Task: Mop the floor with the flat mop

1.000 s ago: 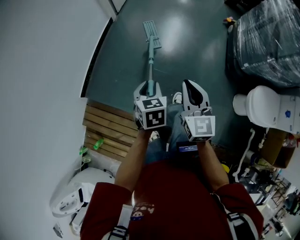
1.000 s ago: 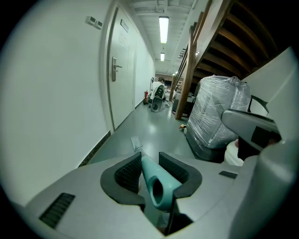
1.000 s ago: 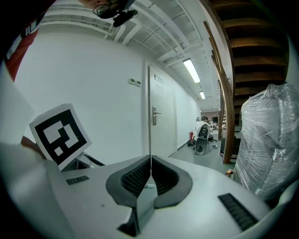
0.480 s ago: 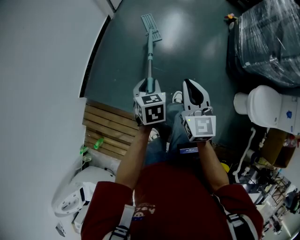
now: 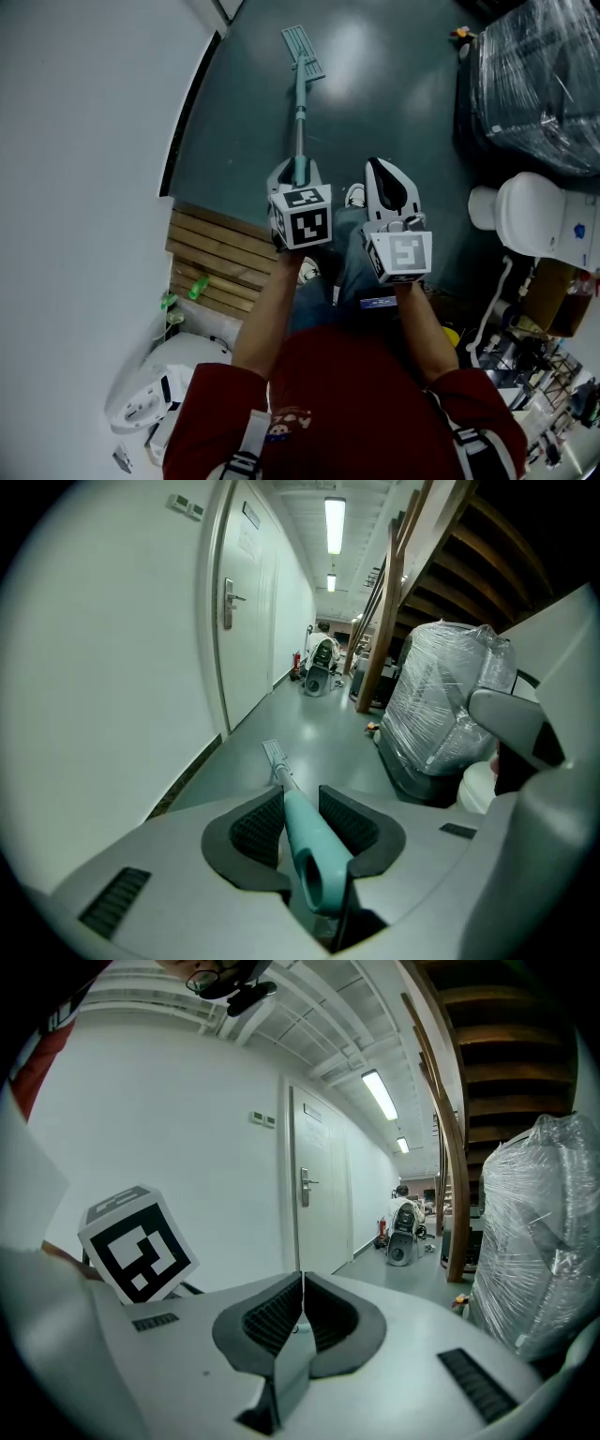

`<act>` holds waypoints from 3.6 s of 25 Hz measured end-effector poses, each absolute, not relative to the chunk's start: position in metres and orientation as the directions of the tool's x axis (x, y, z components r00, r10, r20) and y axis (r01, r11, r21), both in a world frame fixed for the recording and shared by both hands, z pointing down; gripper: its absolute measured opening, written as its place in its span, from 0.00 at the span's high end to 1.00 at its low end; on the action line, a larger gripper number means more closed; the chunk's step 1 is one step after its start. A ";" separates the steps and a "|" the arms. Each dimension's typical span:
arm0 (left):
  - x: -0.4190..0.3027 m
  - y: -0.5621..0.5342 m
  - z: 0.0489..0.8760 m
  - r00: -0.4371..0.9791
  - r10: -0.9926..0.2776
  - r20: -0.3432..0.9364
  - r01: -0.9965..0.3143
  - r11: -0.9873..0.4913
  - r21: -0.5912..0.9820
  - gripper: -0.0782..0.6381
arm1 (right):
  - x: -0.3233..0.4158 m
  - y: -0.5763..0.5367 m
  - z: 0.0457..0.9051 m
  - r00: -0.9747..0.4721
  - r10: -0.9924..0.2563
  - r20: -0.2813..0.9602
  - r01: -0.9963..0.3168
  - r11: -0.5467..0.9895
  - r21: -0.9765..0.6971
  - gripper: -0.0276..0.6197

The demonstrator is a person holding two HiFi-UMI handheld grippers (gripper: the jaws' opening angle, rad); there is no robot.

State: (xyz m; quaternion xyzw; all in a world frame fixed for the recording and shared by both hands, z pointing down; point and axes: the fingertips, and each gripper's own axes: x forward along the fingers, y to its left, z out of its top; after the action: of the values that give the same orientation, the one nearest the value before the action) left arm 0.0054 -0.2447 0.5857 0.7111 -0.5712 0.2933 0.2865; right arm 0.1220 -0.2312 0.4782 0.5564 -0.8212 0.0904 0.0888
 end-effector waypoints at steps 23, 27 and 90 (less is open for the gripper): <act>-0.007 -0.194 0.568 0.169 -0.664 0.729 -0.981 -0.182 0.062 0.71 | 0.115 -0.195 0.461 -0.365 -0.903 0.226 -0.929 0.368 -0.029 0.93; -0.006 -0.178 0.562 0.177 -0.665 0.726 -0.980 -0.185 0.070 0.71 | 0.111 -0.183 0.456 -0.371 -0.901 0.225 -0.927 0.373 -0.036 0.93; -0.040 -0.036 0.388 0.238 -0.846 0.477 -0.970 -0.229 0.078 0.71 | 0.058 -0.051 0.384 -0.403 -0.906 0.133 -0.913 0.408 0.016 0.93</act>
State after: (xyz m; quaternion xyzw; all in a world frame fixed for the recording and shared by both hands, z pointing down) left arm -0.0396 -0.0361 0.3882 0.7653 -0.5932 0.1700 0.1828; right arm 0.0580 -0.0508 0.3839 0.5431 -0.8370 0.0296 0.0600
